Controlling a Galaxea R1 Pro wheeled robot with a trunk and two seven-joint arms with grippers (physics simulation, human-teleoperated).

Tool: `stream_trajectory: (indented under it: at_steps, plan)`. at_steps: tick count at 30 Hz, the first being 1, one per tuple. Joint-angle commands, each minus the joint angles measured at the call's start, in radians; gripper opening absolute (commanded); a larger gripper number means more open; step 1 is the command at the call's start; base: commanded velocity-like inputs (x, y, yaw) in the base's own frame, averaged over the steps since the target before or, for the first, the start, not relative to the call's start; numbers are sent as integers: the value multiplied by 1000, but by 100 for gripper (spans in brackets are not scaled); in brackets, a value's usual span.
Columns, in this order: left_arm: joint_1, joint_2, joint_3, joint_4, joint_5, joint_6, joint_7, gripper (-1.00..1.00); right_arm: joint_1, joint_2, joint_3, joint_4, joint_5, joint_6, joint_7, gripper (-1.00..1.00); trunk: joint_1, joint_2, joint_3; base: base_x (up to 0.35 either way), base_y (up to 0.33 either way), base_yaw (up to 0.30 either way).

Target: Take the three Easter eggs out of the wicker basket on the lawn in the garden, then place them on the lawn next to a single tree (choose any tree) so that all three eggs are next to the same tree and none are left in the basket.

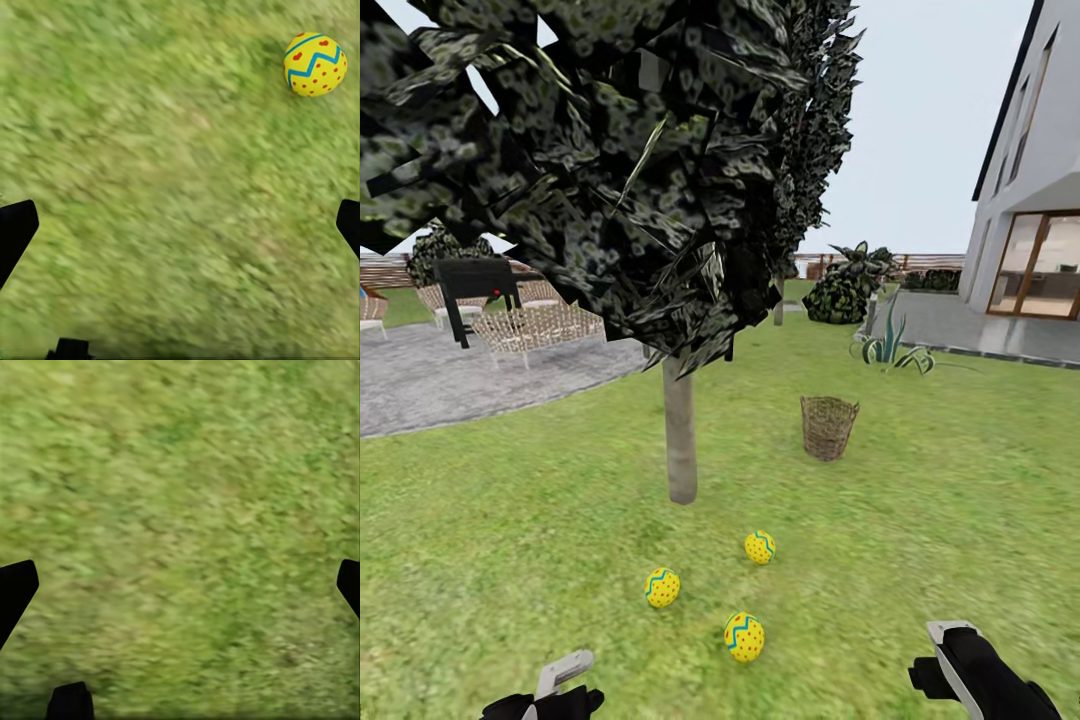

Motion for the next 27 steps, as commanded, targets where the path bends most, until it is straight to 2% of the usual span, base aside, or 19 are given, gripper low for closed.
stream_trajectory:
  at_steps: [1, 27]
  plan:
    - [0, 0, 5, -1, 4, 7, -3, 100, 0, 0, -1, -2, 1, 5, -2, 100, -4, 7, 0, 0, 0, 0]
    - [0, 0, 6, 0, 4, 7, -3, 100, -1, 0, -1, -2, 1, 7, 3, 100, -104, 189, 39, 0, 0, 0]
